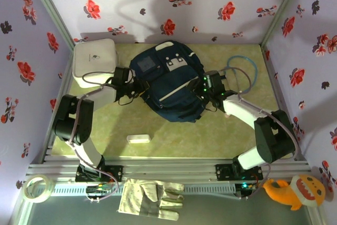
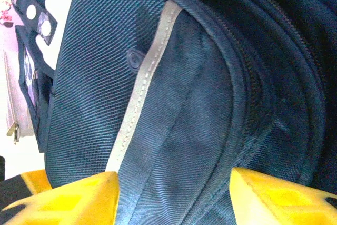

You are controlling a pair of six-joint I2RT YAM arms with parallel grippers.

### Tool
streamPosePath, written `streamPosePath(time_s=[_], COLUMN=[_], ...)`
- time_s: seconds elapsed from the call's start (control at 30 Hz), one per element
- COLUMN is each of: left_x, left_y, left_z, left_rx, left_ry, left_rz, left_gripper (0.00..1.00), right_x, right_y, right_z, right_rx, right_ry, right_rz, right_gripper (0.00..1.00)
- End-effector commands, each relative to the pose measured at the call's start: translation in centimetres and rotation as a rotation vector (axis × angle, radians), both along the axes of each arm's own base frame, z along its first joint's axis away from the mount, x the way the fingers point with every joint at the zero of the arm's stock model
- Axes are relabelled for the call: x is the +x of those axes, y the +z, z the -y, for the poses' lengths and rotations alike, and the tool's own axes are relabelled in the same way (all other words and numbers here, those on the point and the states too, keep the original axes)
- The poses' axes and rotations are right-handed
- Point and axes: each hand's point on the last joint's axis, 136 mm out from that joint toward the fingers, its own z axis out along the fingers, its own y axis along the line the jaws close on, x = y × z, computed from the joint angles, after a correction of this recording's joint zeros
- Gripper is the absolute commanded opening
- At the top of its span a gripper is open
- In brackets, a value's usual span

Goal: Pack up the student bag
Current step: Adjust the student bag at the top-center of the table.

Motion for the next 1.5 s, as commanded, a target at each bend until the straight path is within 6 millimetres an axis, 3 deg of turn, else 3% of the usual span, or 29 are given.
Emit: streamPosePath(time_s=[0.0,0.23,0.37,0.53,0.73,0.87,1.0,1.2,1.3,1.47], left_x=[0.4,0.9,1.2,1.2,0.1,-0.5,-0.5,-0.4,-0.3,-0.2], left_y=[-0.4,-0.3,0.2,1.6,4.9,5.8,6.7,6.9,6.9,6.7], left_z=[0.2,1.0,1.7,2.8,7.0,9.3,10.5,10.9,11.2,11.5], left_rx=[-0.03,-0.064,-0.085,-0.103,-0.211,-0.285,-0.36,-0.383,-0.388,-0.387], left_ry=[0.001,-0.009,-0.026,-0.052,-0.128,-0.131,-0.11,-0.088,-0.086,-0.084], left_rz=[-0.009,-0.001,0.008,0.035,0.069,0.071,0.071,0.055,0.05,0.05], left_gripper=[0.35,0.32,0.24,0.1,0.03,0.0,0.0,0.0,0.0,0.0], right_x=[1.0,2.0,3.2,5.4,8.3,9.1,7.2,3.3,1.1,-2.3], right_y=[1.0,1.1,1.9,4.5,5.9,5.5,3.5,5.0,6.1,6.2], right_z=[-1.2,-1.9,-1.8,-0.7,1.6,3.9,8.3,8.5,6.4,0.6], right_rx=[0.023,0.041,0.049,0.044,-0.042,-0.114,-0.236,-0.262,-0.286,-0.324], right_ry=[0.036,0.044,0.042,0.037,0.029,-0.02,-0.179,-0.169,-0.114,0.002], right_rz=[0.047,0.07,0.104,0.188,0.224,0.178,0.0,0.003,0.042,0.104], right_gripper=[0.53,0.49,0.47,0.48,0.51,0.58,0.67,0.71,0.7,0.62])
